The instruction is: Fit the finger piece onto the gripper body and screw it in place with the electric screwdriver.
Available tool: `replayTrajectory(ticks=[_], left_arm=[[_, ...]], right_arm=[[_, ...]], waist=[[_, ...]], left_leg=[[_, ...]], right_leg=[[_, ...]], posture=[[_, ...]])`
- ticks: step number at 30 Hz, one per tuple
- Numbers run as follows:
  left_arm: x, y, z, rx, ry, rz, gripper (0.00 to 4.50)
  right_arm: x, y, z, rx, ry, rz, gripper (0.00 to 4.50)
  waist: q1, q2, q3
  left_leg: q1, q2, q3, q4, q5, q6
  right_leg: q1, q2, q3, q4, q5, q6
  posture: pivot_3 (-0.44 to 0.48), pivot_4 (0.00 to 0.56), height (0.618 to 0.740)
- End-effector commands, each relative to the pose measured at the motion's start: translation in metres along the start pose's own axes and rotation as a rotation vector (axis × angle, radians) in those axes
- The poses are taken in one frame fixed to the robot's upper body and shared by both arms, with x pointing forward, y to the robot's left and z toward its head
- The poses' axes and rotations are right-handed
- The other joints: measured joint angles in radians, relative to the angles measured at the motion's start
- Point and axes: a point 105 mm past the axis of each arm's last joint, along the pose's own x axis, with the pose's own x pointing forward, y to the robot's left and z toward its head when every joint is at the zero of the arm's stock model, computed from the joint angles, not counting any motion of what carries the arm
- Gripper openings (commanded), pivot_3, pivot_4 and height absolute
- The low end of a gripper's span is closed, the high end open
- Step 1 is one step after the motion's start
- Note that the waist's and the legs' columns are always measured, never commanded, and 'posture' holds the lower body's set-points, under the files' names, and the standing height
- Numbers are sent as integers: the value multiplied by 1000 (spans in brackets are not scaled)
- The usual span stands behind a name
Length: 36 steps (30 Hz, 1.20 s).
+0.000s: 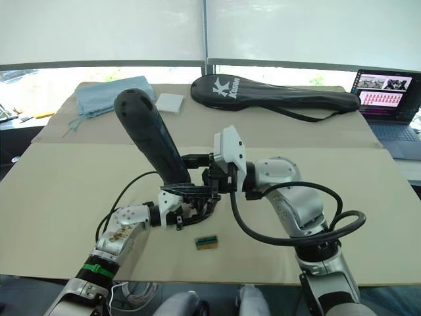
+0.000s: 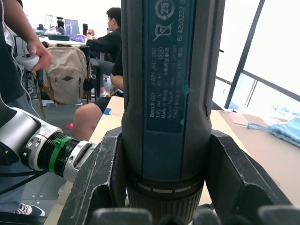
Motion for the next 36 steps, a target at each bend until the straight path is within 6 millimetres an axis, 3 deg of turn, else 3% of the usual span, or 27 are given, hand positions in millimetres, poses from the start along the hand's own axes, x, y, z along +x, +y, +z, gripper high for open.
replayTrajectory(ticks=[1,18,36], left_arm=[[2,-15,-26,-73,87,-44,2281],[2,-16,-27,-82,91,-46,2281],[2,-17,-28,-89,94,-44,2281]], right_arm=[[-2,-3,8,-31,-45,-23,1916],[-3,-8,-16,70,-15,-84,1916],[7,-2,-37,196,43,-87,1916]], waist=[[0,0,0],[-3,0,-2],[-9,0,-3]], left_leg=[[0,0,0,0,0,0],[3,0,0,0,0,0],[17,0,-1,-5,-1,0]], right_leg=[[0,0,0,0,0,0],[2,0,0,0,0,0],[15,0,0,-2,0,0]], posture=[[0,150,740],[0,150,740],[0,150,740]])
